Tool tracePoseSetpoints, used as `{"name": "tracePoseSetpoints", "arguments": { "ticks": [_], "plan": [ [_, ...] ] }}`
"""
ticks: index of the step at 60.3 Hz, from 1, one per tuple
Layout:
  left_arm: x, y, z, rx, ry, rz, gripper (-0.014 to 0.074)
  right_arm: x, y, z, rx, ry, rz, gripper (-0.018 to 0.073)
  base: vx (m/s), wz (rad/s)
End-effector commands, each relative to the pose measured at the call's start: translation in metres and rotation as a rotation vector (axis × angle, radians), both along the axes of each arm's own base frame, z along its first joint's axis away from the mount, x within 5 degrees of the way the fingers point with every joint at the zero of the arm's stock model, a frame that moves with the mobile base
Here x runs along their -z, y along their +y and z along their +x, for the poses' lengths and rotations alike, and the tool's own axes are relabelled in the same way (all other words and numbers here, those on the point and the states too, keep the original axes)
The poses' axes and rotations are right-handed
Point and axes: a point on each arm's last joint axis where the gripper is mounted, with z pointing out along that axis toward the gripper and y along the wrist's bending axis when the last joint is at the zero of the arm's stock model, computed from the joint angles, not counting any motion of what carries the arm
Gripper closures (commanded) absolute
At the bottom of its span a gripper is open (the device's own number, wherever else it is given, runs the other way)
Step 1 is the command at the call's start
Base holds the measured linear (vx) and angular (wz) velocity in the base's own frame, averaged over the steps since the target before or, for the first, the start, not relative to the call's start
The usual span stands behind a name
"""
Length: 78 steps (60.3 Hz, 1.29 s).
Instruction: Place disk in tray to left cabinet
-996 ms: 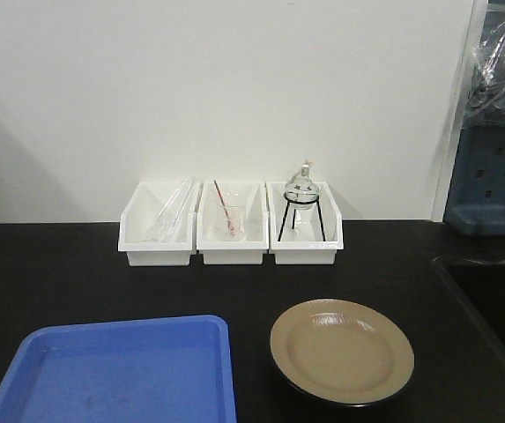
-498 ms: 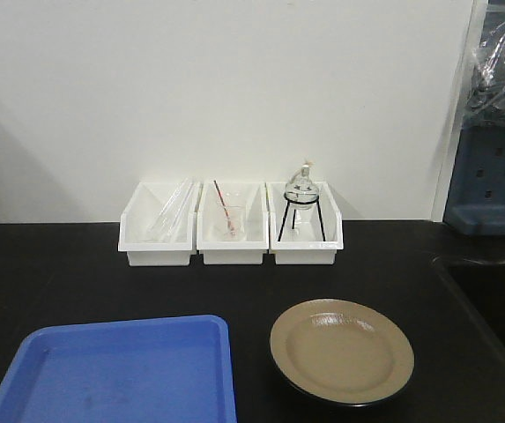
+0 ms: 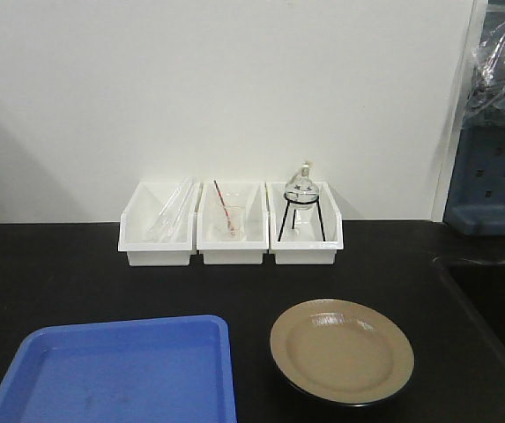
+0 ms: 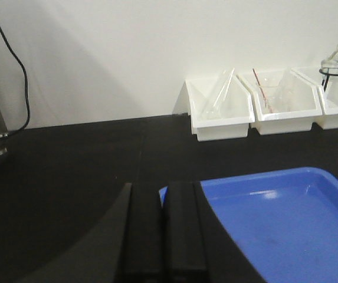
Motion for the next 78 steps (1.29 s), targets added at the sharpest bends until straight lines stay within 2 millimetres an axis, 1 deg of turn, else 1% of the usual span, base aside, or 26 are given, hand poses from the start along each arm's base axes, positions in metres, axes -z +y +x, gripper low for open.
{"name": "tracePoseSetpoints", "arguments": {
  "ticks": [1,7,9,13,16,22,26,31,37,44,48,53,59,65,69,73,78],
  "plan": [
    [-0.012,0.0,0.001,0.0,-0.05,-0.008,0.0381,-0.017,-0.001,0.007,0.008,-0.107,0.007,0.0237,0.0,0.0],
    [-0.01,0.0,0.001,0.001,-0.029,-0.009,0.0293,-0.014,-0.001,0.012,0.008,-0.093,0.006,0.0126,0.0,0.0],
    [-0.01,0.0,0.001,0.001,-0.029,-0.009,0.0279,-0.014,-0.001,0.014,0.009,-0.093,0.009,0.0093,0.0,0.0],
    [-0.01,0.0,0.001,0.001,-0.029,-0.009,0.0255,-0.011,0.0,0.019,0.025,-0.083,0.068,0.0043,0.0,0.0],
    [-0.01,0.0,0.001,0.001,-0.029,-0.009,0.0253,-0.008,0.0,0.024,0.044,-0.065,0.13,0.0022,0.0,0.0],
    [-0.011,0.0,0.001,0.001,-0.033,-0.008,0.0253,0.005,0.001,0.037,0.062,0.012,0.169,0.001,0.0,0.0],
    [-0.011,0.0,0.001,0.001,-0.033,-0.008,0.0253,0.015,0.001,0.048,0.08,0.064,0.203,0.001,0.0,0.0],
    [-0.011,0.0,0.001,0.001,-0.031,-0.009,0.0253,0.021,0.002,0.064,0.109,0.119,0.262,0.0012,0.0,0.0],
    [-0.011,0.0,0.001,0.001,-0.03,-0.009,0.0253,0.022,0.003,0.09,0.132,0.165,0.308,0.0012,0.0,0.0],
    [-0.01,0.0,0.001,0.001,-0.029,-0.009,0.0253,0.017,0.006,0.129,0.127,0.219,0.309,0.0012,0.0,0.0],
    [-0.01,0.0,0.001,0.001,-0.026,-0.009,0.0253,0.016,0.008,0.154,0.114,0.287,0.307,0.0012,0.0,0.0],
    [-0.01,0.0,0.001,0.001,-0.026,-0.009,0.0253,0.02,0.012,0.18,0.101,0.393,0.311,0.0012,0.0,0.0],
    [-0.01,0.0,0.001,0.001,-0.026,-0.009,0.0253,0.03,0.014,0.216,0.097,0.505,0.353,0.0012,0.0,0.0],
    [-0.01,0.0,0.001,0.001,-0.026,-0.009,0.0253,0.042,0.014,0.249,0.118,0.531,0.431,0.0012,0.0,0.0],
    [-0.01,0.0,0.001,0.001,-0.025,-0.009,0.0253,0.048,0.015,0.264,0.125,0.531,0.471,0.0012,0.0,0.0],
    [-0.01,0.0,0.001,0.001,-0.025,-0.009,0.0253,0.053,0.016,0.276,0.115,0.53,0.477,0.0012,0.0,0.0],
    [-0.01,0.0,0.001,0.001,-0.025,-0.009,0.0253,0.059,0.017,0.286,0.102,0.533,0.472,0.0012,0.0,0.0]
  ]
}}
